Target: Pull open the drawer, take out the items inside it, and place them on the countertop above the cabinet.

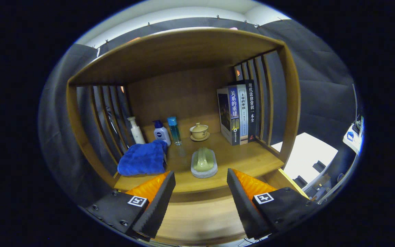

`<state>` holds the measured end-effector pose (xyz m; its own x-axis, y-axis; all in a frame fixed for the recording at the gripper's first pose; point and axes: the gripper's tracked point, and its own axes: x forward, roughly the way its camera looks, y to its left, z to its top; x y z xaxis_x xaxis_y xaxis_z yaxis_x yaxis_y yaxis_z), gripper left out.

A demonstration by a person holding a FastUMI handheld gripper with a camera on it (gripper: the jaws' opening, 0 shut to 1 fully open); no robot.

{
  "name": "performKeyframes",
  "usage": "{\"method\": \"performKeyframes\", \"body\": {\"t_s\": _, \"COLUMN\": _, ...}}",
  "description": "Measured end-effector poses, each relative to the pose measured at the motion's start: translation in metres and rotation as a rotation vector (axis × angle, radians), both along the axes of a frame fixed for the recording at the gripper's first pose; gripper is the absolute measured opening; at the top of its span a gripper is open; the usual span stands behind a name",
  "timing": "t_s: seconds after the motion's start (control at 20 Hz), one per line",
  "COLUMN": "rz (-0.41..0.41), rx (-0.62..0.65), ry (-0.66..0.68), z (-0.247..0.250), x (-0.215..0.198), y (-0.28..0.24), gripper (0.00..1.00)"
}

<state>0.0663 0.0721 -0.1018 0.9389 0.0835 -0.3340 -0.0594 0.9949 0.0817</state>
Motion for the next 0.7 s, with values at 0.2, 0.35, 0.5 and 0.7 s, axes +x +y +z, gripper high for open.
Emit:
{"method": "performKeyframes", "body": {"t_s": 0.2, "rz": 0.004, "rx": -0.021, "ry": -0.059, "z": -0.003, "x": -0.038, "y": 0.000, "gripper": 0.97}}
{"method": "performKeyframes", "body": {"t_s": 0.35, "rz": 0.022, "rx": -0.032, "ry": -0.090, "z": -0.009, "x": -0.063, "y": 0.002, "gripper": 0.97}}
{"method": "performKeyframes", "body": {"t_s": 0.5, "rz": 0.034, "rx": -0.022, "ry": -0.098, "z": -0.028, "x": -0.090, "y": 0.003, "gripper": 0.97}}
{"method": "performKeyframes", "body": {"t_s": 0.7, "rz": 0.071, "rx": 0.004, "ry": -0.131, "z": -0.043, "x": -0.111, "y": 0.009, "gripper": 0.97}}
